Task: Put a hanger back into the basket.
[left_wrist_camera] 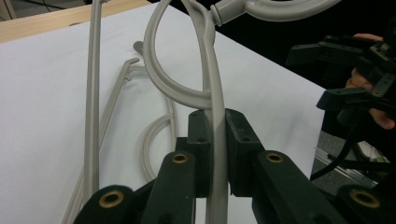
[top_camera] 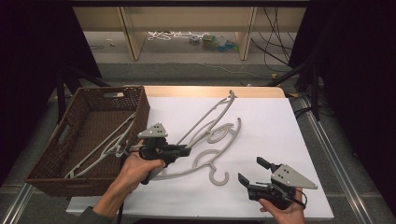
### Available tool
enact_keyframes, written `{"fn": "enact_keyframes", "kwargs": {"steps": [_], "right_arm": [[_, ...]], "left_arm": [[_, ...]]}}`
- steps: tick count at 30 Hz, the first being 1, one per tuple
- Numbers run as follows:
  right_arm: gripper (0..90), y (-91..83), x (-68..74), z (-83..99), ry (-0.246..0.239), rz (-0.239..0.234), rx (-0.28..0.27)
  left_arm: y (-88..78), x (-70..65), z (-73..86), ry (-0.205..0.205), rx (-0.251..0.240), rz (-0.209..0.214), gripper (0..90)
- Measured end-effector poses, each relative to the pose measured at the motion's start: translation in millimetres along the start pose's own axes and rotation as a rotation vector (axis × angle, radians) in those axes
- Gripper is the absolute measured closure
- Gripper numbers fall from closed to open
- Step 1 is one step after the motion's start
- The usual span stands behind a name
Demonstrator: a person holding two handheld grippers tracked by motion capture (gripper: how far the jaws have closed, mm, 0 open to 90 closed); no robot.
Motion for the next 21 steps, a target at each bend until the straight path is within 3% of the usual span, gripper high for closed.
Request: {"fn": "enact_keyframes", "kwargs": {"steps": [2,4,13,21], "right_arm": [[16.9,-0.7,-0.3,1.4,-0.007,0.007,0.019],[16.9,-0.5,-0.5,1.2,-0.004,0.007,0.011],[16.9,-0.2,-0.4,0.8,-0.004,0.008,0.009],[16.9,1.7,0.7,1.8,0.004,0.000,0.003]], "left_arm": [[-6.6,-1.9,-3.9,-0.023,-0.027,0.023,81.7],[-13.2,-2.3,-6.9,-0.004,-0.026,0.004,81.7],[-48.8,-17.1,-28.1,0.021,-0.060,0.008,81.7],[-82.9,-16.6,-42.7,0.070,-0.077,-0.055,81.7]]}}
Point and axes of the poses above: each handheld gripper's, and its own axes: y roughly forward along the jaws, z roughly out of its underside, x roughly to its left, the point moved 7 cm from there along y, roughly forward along the jaws, and after that the axes turned 9 degrees about -y, right-handed, at the moved point
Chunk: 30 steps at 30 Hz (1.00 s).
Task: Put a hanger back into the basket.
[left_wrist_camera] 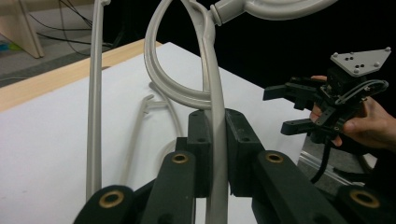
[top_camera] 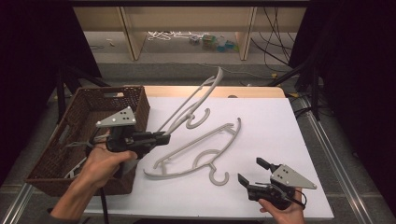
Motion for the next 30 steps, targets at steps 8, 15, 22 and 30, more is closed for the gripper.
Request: {"fn": "enact_keyframes", "kwargs": {"steps": [8,15,22,30], "right_arm": [[16.9,-0.5,-1.3,0.4,0.004,0.003,0.004],[16.9,-0.4,-1.4,0.2,0.001,0.007,0.008],[16.9,-0.9,-1.7,1.7,-0.002,0.012,0.030],[16.9,2.1,-0.5,2.3,0.003,0.003,0.013]], "left_arm": [[-27.3,20.6,-1.6,0.007,-0.004,-0.086,81.7],[-49.4,40.9,3.8,-0.007,-0.018,-0.143,81.8],[-65.7,58.7,11.2,-0.006,-0.010,-0.191,81.8],[-77.0,76.4,20.8,-0.019,-0.006,-0.225,81.8]]}}
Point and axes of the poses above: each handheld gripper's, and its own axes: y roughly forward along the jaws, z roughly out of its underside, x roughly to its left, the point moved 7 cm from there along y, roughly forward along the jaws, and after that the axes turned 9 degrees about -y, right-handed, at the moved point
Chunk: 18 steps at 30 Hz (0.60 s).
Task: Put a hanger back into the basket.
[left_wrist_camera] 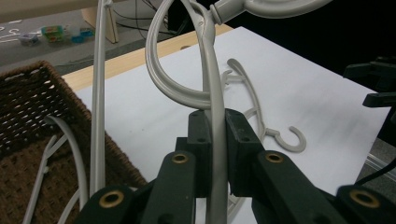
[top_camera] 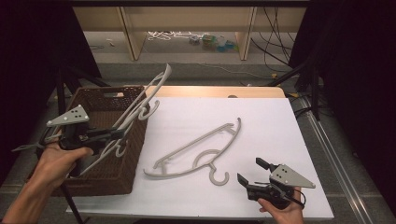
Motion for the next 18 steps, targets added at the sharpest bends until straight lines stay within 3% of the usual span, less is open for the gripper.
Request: {"fn": "enact_keyframes", "kwargs": {"steps": [5,6,10,13,14,15,16,18], "right_arm": [[16.9,0.7,0.4,-1.0,-0.002,-0.003,-0.010],[16.9,-0.4,-0.6,0.5,-0.009,0.008,0.009],[16.9,0.9,0.4,-1.2,-0.001,-0.003,-0.011],[16.9,0.0,-0.6,1.0,-0.008,0.007,0.010],[16.9,-0.7,-0.6,0.9,-0.008,0.005,0.013],[16.9,-0.3,-0.9,-0.1,-0.009,0.008,0.004],[16.9,0.7,0.2,-0.8,-0.001,-0.003,-0.009],[16.9,-0.6,-0.6,1.0,-0.010,0.004,0.014]], "left_arm": [[-4.1,10.1,4.5,-0.009,0.002,-0.015,81.8],[-4.7,12.4,5.4,-0.001,0.005,-0.020,81.8],[-7.2,21.0,10.3,0.011,0.017,-0.050,81.8],[-9.2,27.4,14.9,0.015,0.031,-0.069,81.8],[-9.7,33.6,13.6,0.066,0.021,-0.084,81.8],[-10.7,36.6,14.7,0.077,0.020,-0.089,81.8],[-12.0,34.7,18.8,0.025,0.028,-0.080,81.8],[-14.8,40.7,21.5,0.033,0.030,-0.090,81.8]]}}
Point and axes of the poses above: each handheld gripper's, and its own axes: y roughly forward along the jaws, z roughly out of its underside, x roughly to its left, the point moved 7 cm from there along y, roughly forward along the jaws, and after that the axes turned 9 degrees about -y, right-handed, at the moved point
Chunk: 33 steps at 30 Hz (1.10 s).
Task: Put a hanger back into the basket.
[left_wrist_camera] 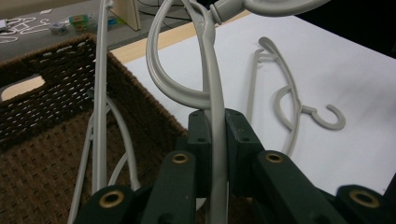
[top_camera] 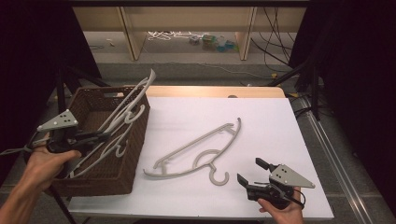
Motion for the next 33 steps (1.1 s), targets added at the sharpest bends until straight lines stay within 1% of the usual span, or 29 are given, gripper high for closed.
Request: {"fn": "enact_keyframes", "kwargs": {"steps": [1,2,3,6,8,9,10,11,12,13,15,16,17,19,20,21,22,23,24,25,26,27,28,29,30,31,32,33], "right_arm": [[16.9,0.1,0.0,0.3,0.002,0.000,0.002],[16.9,0.5,-0.2,-0.2,0.002,0.005,-0.004],[16.9,0.5,-0.1,-0.8,0.001,0.004,-0.008],[16.9,1.1,0.8,0.1,0.002,0.001,-0.001],[16.9,0.9,0.5,0.0,0.001,0.002,-0.001],[16.9,0.8,0.1,-0.3,-0.001,0.005,-0.002],[16.9,0.9,-0.2,-0.5,-0.001,0.006,-0.005],[16.9,0.7,0.2,-0.1,0.001,0.000,-0.001],[16.9,0.5,0.5,0.4,0.007,-0.001,0.004],[16.9,0.7,0.2,0.6,0.002,0.000,0.003],[17.0,0.5,0.0,0.0,0.001,0.000,0.000],[16.9,0.6,0.1,-0.1,0.001,0.000,-0.001],[16.9,0.9,0.2,0.4,0.001,0.001,0.002],[16.9,1.8,0.6,0.5,0.004,-0.003,-0.004],[16.9,1.0,0.1,0.6,0.000,0.001,0.003],[16.9,0.8,0.5,0.2,0.007,-0.001,0.003],[16.9,0.9,0.6,0.2,0.007,-0.001,0.003],[16.9,1.6,0.3,0.6,0.000,0.001,0.000],[16.9,2.5,1.6,0.8,0.010,-0.010,-0.004],[16.9,2.8,1.7,0.6,0.011,-0.011,-0.006],[16.9,1.4,0.4,0.9,-0.003,-0.003,0.006],[16.9,1.7,0.7,0.3,0.000,0.000,-0.001],[16.9,1.4,0.9,0.7,-0.001,-0.005,0.006],[16.9,1.5,1.0,1.2,-0.001,-0.005,0.009],[16.9,1.7,1.1,1.7,0.000,-0.005,0.013],[16.9,1.7,1.1,1.4,0.001,-0.004,0.012],[17.0,1.3,1.2,1.3,-0.001,-0.007,0.014],[17.0,1.4,1.5,1.0,0.001,-0.008,0.012]], "left_arm": [[-1.4,3.1,1.7,0.000,0.001,-0.011,81.8],[-2.6,5.8,3.4,-0.009,-0.002,-0.013,81.8],[-4.2,9.9,4.8,0.002,-0.003,-0.020,81.8],[-6.2,19.8,9.9,-0.006,-0.010,-0.029,81.8],[-8.3,28.0,12.9,0.017,0.001,-0.039,81.8],[-8.8,31.0,14.4,0.010,-0.001,-0.039,81.8],[-9.7,35.2,15.6,0.024,0.003,-0.043,81.8],[-10.3,38.2,17.1,0.025,0.003,-0.043,81.8],[-10.8,40.0,19.4,0.003,0.004,-0.043,81.8],[-11.6,44.0,20.2,0.018,0.003,-0.044,81.8],[-12.6,50.5,22.5,0.032,0.000,-0.053,81.8],[-12.4,50.7,25.6,-0.010,-0.001,-0.054,81.8],[-13.3,54.3,26.3,0.017,0.005,-0.052,81.8],[-13.5,58.2,29.4,0.014,0.007,-0.056,81.8],[-13.9,60.8,30.0,0.039,0.011,-0.054,81.8],[-13.7,59.9,32.7,0.005,0.012,-0.059,81.8],[-14.1,62.3,33.0,0.040,0.018,-0.058,81.8],[-14.2,61.4,35.3,0.019,0.026,-0.053,81.8],[-14.3,62.7,35.6,0.036,0.026,-0.060,81.8],[-14.1,61.7,36.9,0.022,0.029,-0.047,81.8],[-13.6,62.0,37.0,0.029,0.024,-0.050,81.8],[-13.9,63.2,37.1,0.054,0.031,-0.053,81.8],[-13.6,61.9,38.7,0.035,0.038,-0.051,81.8],[-13.7,62.2,39.4,0.047,0.051,-0.046,81.8],[-13.0,61.9,40.4,0.043,0.051,-0.048,81.8],[-9.6,61.7,39.6,0.042,0.013,-0.038,81.8],[-11.0,64.1,42.0,0.054,0.055,-0.052,81.8],[-10.4,65.1,44.0,0.049,0.070,-0.056,81.8]]}}
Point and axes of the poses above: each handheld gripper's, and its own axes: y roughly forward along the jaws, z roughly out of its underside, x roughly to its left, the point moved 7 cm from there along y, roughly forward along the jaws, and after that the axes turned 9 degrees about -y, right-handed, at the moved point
